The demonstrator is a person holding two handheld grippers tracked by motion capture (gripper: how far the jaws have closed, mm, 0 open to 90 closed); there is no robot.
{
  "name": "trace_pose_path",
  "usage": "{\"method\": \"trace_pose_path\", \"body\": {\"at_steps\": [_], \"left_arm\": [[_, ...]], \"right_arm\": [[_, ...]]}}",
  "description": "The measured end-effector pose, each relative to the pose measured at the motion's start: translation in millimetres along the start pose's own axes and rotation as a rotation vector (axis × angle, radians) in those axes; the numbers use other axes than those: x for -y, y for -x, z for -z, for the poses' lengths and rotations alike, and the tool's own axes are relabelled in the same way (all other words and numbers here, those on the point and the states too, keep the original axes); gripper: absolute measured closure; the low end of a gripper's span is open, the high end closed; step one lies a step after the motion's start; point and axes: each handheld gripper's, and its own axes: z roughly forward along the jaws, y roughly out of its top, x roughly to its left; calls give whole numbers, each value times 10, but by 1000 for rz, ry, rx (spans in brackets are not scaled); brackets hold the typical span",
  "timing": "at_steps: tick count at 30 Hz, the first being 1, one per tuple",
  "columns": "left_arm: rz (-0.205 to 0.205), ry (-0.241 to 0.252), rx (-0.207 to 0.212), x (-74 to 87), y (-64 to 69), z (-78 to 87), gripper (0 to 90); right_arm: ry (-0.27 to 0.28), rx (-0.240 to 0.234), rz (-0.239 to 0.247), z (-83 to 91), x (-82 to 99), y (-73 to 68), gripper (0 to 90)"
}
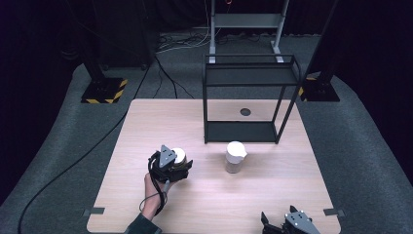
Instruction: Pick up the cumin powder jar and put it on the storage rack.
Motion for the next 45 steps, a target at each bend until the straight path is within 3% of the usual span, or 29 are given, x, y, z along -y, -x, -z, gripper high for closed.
{"method": "trace_pose_path", "body": {"at_steps": [18,45], "left_arm": [[-84,17,14,-342,33,-55,308],[-139,36,52,-795,42,-289,308]], "right_arm": [[6,0,2,31,-14,-2,0],[9,0,2,61,-28,16,0]]}}
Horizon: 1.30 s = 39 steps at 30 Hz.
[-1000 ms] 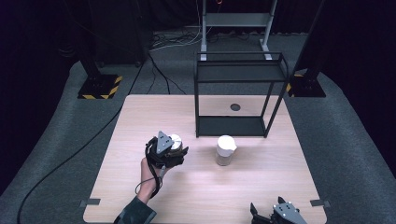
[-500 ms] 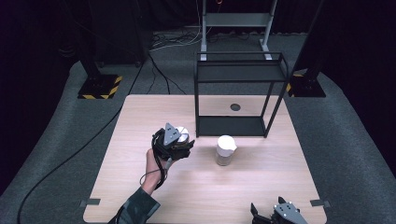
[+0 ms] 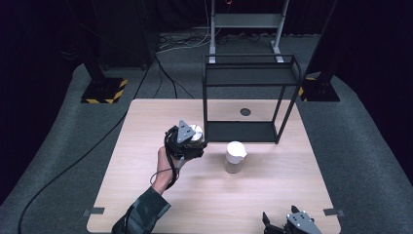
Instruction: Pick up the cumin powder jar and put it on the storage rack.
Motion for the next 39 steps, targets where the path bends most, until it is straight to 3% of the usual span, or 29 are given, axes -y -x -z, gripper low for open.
{"method": "trace_pose_path", "body": {"at_steps": [17,39], "left_arm": [[-16,16,17,-290,-119,-91,308],[-54,27,47,-619,-140,-204,308]], "right_arm": [[-6,4,-7,6,-3,31,0],[-1,7,-9,24,-2,38,0]]}}
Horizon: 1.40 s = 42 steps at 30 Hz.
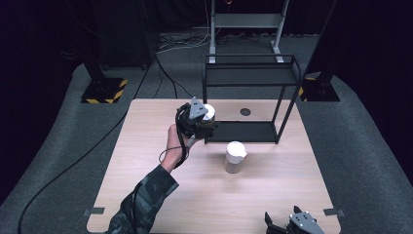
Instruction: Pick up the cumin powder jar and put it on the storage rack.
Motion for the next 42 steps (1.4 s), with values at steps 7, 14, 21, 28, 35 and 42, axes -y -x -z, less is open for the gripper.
{"method": "trace_pose_path", "body": {"at_steps": [7,14,21,28,35,42], "left_arm": [[7,8,13,-103,-58,0,308],[1,2,34,-218,-97,-4,308],[6,5,49,-324,-148,-19,308],[2,-3,64,-415,-181,-45,308],[7,10,72,-508,-222,-41,308],[0,15,77,-639,-249,-33,308]], "right_arm": [[1,-6,5,-2,1,4,0],[3,-15,9,-4,3,7,0],[5,-20,10,-3,7,19,0],[4,-20,9,-4,6,19,0],[2,-16,4,1,3,27,0],[10,-18,6,1,12,19,0]]}}
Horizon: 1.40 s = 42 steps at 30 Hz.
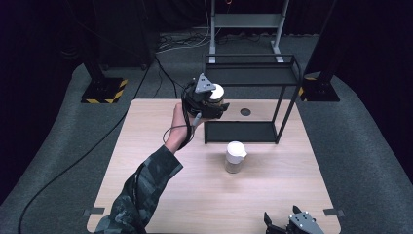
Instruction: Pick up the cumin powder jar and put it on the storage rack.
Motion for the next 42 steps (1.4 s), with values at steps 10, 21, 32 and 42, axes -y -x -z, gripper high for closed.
{"method": "trace_pose_path", "body": {"at_steps": [10,21,32,42], "left_arm": [[-7,-19,-8,-150,-13,-31,308],[-27,-7,-13,-345,-15,-15,308],[-58,12,-32,-643,-3,14,308],[-18,3,-33,-799,-130,-72,308]], "right_arm": [[2,2,-3,13,0,19,0],[-3,0,-4,4,-1,26,0],[1,2,-8,2,9,29,0],[-3,3,-12,0,9,46,0]]}}
